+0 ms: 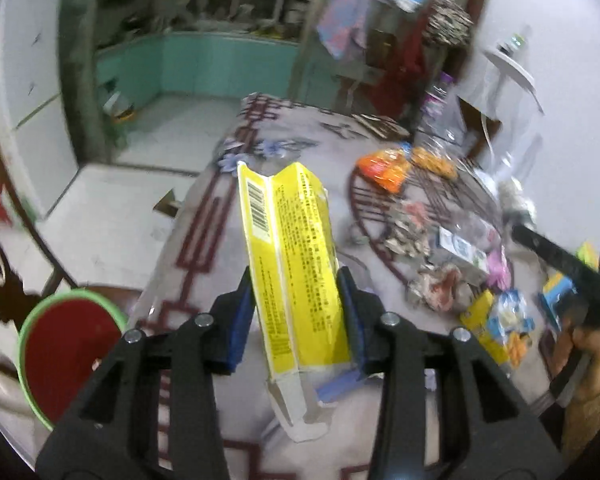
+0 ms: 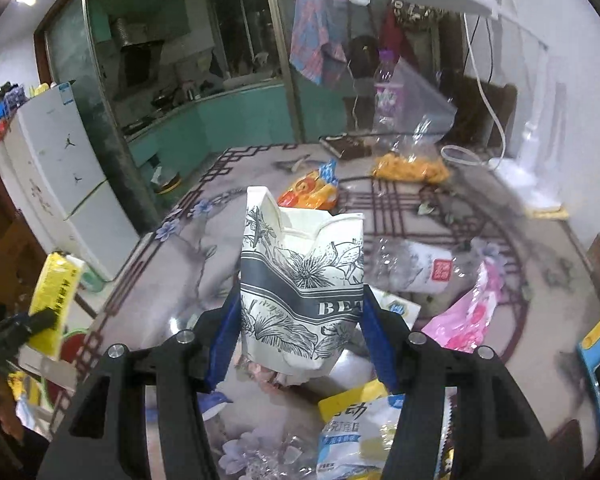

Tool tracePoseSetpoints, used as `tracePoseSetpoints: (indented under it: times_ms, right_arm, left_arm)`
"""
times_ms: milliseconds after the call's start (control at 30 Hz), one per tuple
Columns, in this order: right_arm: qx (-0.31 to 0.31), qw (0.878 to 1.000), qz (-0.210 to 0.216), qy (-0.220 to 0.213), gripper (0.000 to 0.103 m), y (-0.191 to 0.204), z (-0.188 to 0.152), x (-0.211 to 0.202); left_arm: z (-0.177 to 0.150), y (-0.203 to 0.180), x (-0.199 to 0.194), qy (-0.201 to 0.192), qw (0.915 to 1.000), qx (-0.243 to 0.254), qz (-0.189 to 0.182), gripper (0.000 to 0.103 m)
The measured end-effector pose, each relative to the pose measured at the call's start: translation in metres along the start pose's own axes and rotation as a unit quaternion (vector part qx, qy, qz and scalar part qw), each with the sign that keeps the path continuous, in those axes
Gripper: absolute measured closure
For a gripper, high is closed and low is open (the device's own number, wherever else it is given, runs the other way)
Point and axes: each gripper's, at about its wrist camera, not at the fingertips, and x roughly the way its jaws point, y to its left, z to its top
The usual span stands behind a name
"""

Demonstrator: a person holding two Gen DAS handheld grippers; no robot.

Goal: Collect trash
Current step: 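Carry the yellow box over the red bucket and open the left gripper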

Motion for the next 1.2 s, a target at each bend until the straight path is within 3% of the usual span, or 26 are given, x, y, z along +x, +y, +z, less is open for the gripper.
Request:
tracePoseSetpoints:
  times_ms: [600,767,1200]
  right_arm:
    - [-0.008,1.0,0.011,0.026,0.048,0.026,-0.026,0.014]
    - [-0.007,0.999,0.023,0.03,0.048,0.035,-0.034,0.012]
    - [-0.043,0.996,0.06,0.04,0.048,0.074,-0.046,0.017]
  left_arm:
    - [-0.005,0.055,-0.011,-0.007,0.9987,-0.05,0.012,0.064]
    - [-0.005,0.063,-0.019,-0.026,0.9979,-0.035,0.047,0.063]
    - [-0.013,0.126,-0.043,-0.052,0.986,-0.073,0.141,0.062]
